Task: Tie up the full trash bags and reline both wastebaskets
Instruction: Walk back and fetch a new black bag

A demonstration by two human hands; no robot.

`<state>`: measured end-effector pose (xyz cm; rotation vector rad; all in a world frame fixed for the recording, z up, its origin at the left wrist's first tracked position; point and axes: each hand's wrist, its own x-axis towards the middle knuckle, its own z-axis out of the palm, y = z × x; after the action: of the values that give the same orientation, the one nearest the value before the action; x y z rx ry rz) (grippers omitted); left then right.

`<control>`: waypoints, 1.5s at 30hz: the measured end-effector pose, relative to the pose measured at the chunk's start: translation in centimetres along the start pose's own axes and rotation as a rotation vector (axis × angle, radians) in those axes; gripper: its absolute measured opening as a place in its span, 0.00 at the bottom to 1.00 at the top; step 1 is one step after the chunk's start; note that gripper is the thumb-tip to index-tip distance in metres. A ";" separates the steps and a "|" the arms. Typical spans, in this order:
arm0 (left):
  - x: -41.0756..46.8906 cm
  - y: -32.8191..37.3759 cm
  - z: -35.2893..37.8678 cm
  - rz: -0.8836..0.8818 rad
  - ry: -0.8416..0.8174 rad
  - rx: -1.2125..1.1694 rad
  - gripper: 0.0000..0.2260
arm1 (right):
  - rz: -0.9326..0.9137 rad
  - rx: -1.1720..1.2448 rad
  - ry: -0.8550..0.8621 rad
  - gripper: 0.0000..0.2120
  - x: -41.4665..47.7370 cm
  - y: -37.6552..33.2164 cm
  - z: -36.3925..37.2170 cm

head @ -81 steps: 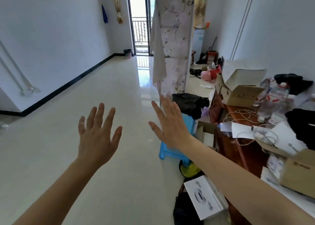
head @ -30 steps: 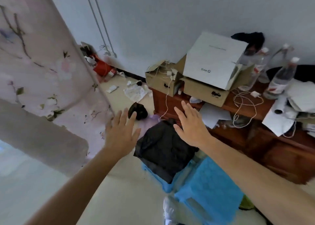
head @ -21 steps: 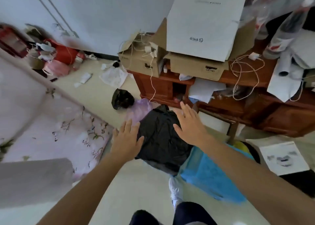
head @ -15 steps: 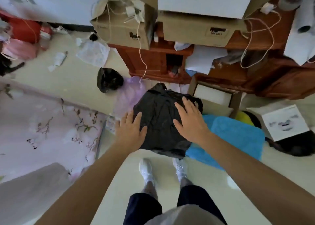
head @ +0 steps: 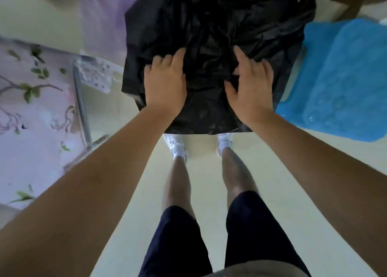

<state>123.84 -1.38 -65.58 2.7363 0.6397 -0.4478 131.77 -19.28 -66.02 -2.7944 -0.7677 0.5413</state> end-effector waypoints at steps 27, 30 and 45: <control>-8.0 0.7 -25.6 0.321 0.433 -0.351 0.06 | 0.156 0.287 -0.133 0.11 -6.1 -6.1 -26.3; -9.7 3.4 -27.4 0.462 0.313 -0.268 0.06 | 0.273 0.313 0.010 0.09 -10.7 -4.6 -28.4; -21.9 33.5 -31.6 0.857 -0.388 -0.027 0.29 | 0.778 0.334 0.824 0.07 -41.5 9.1 -36.8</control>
<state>128.14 -27.35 -21.87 2.4734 -0.5994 -0.6885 117.25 -52.02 -22.68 -2.5278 0.5329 -0.3753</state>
